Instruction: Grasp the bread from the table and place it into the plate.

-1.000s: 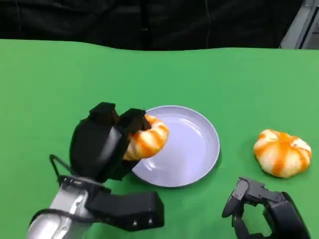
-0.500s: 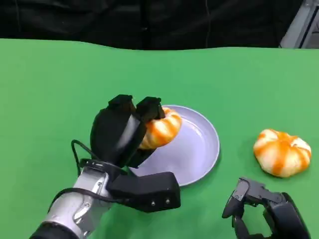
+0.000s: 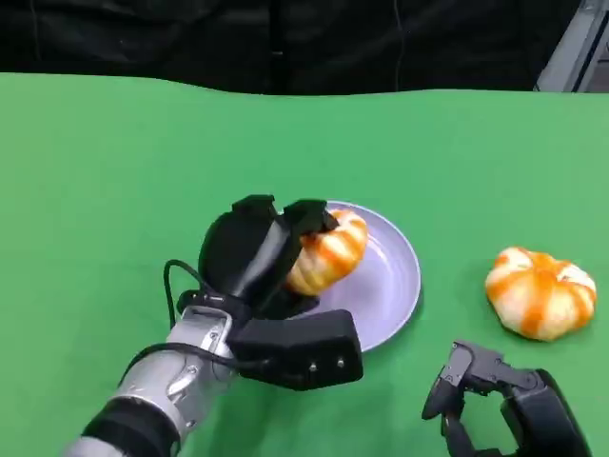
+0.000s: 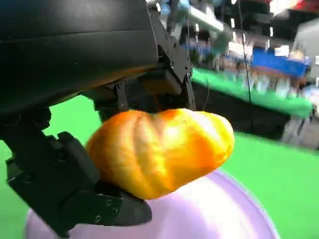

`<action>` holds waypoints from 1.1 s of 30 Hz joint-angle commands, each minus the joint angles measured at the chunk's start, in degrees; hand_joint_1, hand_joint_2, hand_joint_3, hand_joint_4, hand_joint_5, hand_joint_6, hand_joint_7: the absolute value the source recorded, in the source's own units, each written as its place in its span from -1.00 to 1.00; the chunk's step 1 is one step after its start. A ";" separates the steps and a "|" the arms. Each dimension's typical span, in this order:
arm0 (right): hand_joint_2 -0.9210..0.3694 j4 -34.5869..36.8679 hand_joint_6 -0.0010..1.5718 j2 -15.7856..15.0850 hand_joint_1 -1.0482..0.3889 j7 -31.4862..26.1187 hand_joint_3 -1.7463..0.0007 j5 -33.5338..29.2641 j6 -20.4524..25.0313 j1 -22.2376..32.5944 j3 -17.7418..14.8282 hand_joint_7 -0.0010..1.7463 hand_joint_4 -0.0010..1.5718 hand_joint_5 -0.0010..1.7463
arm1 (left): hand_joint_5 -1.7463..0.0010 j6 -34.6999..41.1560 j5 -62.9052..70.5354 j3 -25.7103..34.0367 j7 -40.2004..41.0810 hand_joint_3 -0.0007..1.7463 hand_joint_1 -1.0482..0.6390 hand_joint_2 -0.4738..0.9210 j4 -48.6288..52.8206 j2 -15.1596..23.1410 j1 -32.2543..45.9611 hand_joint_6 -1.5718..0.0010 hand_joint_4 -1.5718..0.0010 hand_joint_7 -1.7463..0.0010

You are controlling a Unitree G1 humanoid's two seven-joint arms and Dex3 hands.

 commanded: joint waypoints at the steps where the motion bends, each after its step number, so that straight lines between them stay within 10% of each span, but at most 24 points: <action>1: -0.09 -0.81 -0.02 -0.54 -0.26 -0.42 -0.73 0.27 0.09 0.49 -0.28 0.75 0.01 1.00 | 0.44 4.09 -0.48 -1.09 -9.72 -0.77 -0.37 1.00 -3.82 2.26 -0.12 0.60 0.87 0.98; 16: -0.07 -0.60 -0.03 -0.43 -0.25 -0.57 -0.75 0.34 -0.22 0.46 -0.30 0.74 0.00 1.00 | 0.99 11.12 -1.39 -2.02 -29.49 -0.44 -0.88 1.00 -16.94 6.76 3.60 0.92 0.99 0.99; 25: -0.08 -0.57 -0.03 -0.44 -0.25 -0.58 -0.73 0.34 -0.23 0.44 -0.31 0.74 0.00 1.00 | 0.99 11.81 -1.39 -2.06 -30.26 -0.42 -0.89 1.00 -18.23 7.02 4.05 0.92 0.99 0.99; 33: -0.09 -0.03 -0.03 -0.53 -0.25 -0.26 -0.73 0.84 -0.53 0.06 -0.30 0.75 -0.01 1.00 | 0.78 1.20 -7.17 7.56 -22.64 -0.73 -0.55 1.00 -39.22 14.03 21.11 0.64 0.62 0.91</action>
